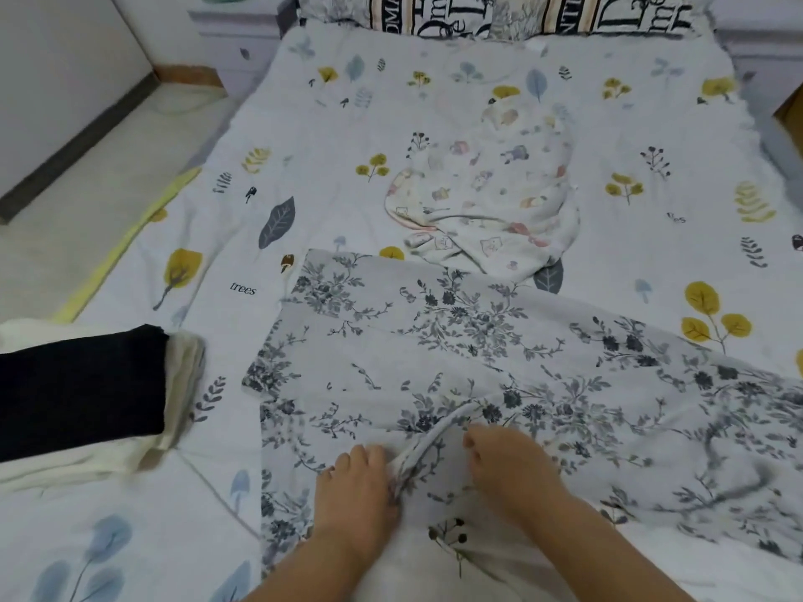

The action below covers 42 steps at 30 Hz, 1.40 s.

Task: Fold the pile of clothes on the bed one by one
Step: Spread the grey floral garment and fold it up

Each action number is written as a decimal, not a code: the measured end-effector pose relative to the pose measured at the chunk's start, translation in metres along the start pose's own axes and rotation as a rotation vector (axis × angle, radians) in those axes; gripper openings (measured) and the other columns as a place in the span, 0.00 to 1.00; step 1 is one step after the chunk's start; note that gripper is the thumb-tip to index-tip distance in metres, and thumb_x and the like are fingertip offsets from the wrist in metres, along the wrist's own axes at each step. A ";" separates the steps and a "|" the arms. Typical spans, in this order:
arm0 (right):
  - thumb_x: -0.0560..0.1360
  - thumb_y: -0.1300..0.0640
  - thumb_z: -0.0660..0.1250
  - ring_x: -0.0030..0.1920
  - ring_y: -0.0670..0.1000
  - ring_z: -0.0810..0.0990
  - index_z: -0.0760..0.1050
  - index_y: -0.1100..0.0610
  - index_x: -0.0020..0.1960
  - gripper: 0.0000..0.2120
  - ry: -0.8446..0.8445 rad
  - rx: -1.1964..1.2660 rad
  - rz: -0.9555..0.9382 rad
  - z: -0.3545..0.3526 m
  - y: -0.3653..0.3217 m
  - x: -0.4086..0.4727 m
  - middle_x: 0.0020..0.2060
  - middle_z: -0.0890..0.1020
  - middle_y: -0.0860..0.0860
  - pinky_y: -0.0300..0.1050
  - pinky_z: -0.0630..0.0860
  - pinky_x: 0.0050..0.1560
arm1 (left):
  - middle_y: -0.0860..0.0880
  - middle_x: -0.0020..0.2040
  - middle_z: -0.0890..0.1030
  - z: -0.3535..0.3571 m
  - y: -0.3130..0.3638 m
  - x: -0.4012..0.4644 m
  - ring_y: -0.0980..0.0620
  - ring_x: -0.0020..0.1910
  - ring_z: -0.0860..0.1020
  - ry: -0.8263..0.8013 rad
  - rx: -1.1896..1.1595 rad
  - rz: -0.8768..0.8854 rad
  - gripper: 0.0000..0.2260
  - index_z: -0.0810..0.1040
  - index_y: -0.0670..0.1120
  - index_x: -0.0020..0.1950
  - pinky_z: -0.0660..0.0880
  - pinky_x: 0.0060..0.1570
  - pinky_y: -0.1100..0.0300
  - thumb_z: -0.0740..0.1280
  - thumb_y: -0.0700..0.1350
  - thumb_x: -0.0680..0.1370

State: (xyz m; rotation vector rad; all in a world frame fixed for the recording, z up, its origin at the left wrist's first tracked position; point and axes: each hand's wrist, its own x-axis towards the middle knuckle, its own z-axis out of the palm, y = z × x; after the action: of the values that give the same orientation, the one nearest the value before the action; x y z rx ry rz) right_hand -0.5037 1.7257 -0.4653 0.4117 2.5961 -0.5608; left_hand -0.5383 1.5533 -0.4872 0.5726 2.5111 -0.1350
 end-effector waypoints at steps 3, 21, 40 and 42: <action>0.79 0.61 0.52 0.54 0.52 0.75 0.71 0.57 0.59 0.13 0.057 -0.032 0.002 0.009 -0.007 0.016 0.56 0.77 0.53 0.43 0.72 0.53 | 0.45 0.62 0.68 0.000 -0.014 0.011 0.45 0.62 0.68 -0.107 0.126 0.023 0.18 0.66 0.45 0.65 0.66 0.61 0.52 0.59 0.49 0.77; 0.80 0.56 0.55 0.37 0.52 0.71 0.64 0.52 0.44 0.06 0.290 -0.070 0.135 -0.048 0.041 0.081 0.31 0.71 0.45 0.51 0.62 0.66 | 0.50 0.41 0.72 -0.134 -0.067 0.131 0.49 0.44 0.73 0.008 -0.050 0.209 0.06 0.69 0.47 0.42 0.66 0.42 0.59 0.58 0.43 0.80; 0.79 0.54 0.59 0.47 0.57 0.75 0.71 0.57 0.56 0.09 0.165 0.028 0.305 -0.064 0.100 0.178 0.51 0.79 0.57 0.47 0.71 0.47 | 0.46 0.33 0.71 -0.095 -0.085 0.241 0.47 0.35 0.71 0.133 -0.605 -0.400 0.17 0.67 0.41 0.38 0.66 0.34 0.56 0.62 0.53 0.78; 0.80 0.55 0.57 0.41 0.55 0.71 0.71 0.58 0.52 0.07 0.273 0.028 0.291 -0.072 0.098 0.180 0.46 0.79 0.56 0.47 0.68 0.41 | 0.45 0.36 0.72 -0.100 -0.086 0.241 0.45 0.40 0.71 0.257 -0.661 -0.364 0.14 0.68 0.40 0.41 0.65 0.40 0.56 0.61 0.50 0.80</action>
State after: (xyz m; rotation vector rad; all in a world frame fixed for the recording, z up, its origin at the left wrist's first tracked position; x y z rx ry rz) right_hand -0.6468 1.8780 -0.5245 0.9148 2.7128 -0.4666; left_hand -0.8070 1.5861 -0.5354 -0.1467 2.6598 0.6499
